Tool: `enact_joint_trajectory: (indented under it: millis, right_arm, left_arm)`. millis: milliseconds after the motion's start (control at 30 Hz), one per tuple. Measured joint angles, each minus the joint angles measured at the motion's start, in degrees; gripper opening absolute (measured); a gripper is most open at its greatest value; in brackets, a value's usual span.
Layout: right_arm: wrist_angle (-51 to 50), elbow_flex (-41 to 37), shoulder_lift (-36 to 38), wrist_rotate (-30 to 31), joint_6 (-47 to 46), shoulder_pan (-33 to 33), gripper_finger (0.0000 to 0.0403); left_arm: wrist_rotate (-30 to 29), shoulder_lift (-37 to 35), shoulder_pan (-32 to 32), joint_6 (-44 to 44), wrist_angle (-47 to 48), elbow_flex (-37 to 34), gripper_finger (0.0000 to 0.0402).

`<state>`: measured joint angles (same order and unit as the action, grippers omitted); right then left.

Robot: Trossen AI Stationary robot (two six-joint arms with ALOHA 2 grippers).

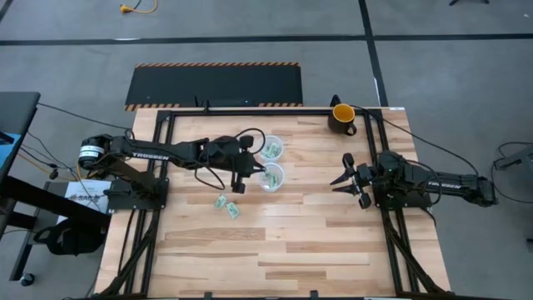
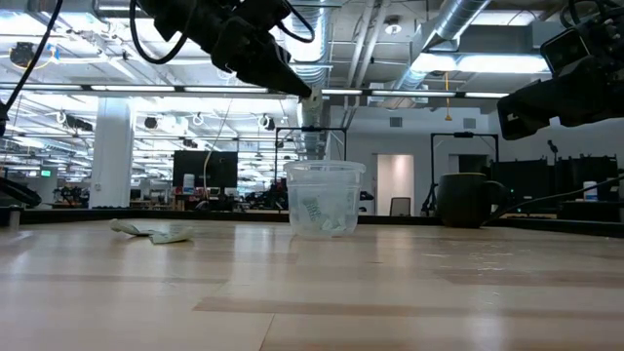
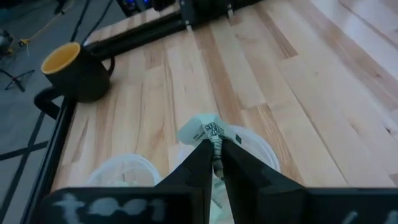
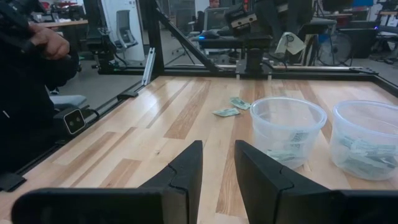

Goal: Pick and place items into bin
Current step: Put the green stevia packet into the bottom transparent bin

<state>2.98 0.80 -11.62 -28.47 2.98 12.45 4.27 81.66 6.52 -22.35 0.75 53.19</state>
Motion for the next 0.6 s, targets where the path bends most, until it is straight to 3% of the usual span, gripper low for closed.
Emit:
enact_joint_trajectory:
  millis: [333,600]
  right_arm:
    - [0.02,0.00,0.00,0.00,0.00,0.00,0.0087]
    - [0.02,0.00,0.00,0.02,0.00,0.00,0.0087]
  left_arm:
    - [0.04,6.19,-0.02,0.44,-4.47,-0.04,0.0069]
    - [-0.28,6.67,0.00,0.52,-5.16,-0.04,0.0098]
